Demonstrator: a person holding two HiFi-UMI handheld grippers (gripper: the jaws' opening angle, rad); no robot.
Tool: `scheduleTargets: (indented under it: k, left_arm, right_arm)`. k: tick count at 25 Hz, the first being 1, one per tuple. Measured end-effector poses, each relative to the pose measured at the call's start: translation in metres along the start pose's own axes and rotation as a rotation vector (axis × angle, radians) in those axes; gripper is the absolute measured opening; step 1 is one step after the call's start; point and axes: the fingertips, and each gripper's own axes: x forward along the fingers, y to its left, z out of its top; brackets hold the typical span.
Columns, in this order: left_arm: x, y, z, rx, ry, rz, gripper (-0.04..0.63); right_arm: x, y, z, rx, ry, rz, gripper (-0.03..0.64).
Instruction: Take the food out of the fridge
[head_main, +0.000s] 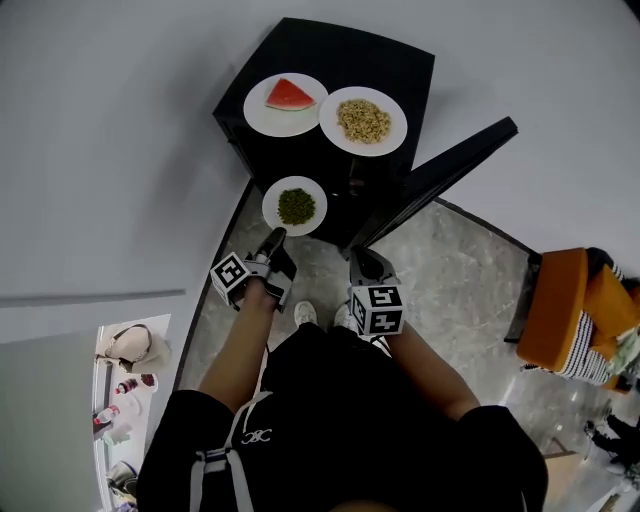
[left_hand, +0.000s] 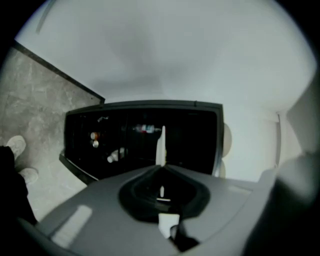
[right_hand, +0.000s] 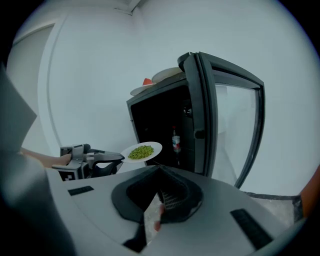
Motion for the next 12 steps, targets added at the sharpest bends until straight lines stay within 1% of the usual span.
scheduleTargets:
  k: [2, 5, 8, 12]
  left_arm:
    - [-0.015, -0.013, -0.011, 0.008, 0.022, -0.009, 0.003]
    - [-0.034, -0.028, -0.022, -0.007, 0.039, -0.022, 0.003]
    - [-0.050, -0.045, -0.029, -0.008, 0.051, -0.027, 0.003]
    - [-0.068, -0.075, -0.035, 0.021, 0.071, -0.031, 0.003]
  right_arm:
    - [0.001, 0.009, 0.007, -0.010, -0.023, 0.015, -0.006]
    - [0.002, 0.020, 0.017, -0.018, -0.051, 0.035, -0.006]
    - [0.001, 0.025, 0.028, -0.032, -0.076, 0.034, -0.006]
    - [-0.003, 0.028, 0.043, 0.012, -0.116, 0.034, -0.006]
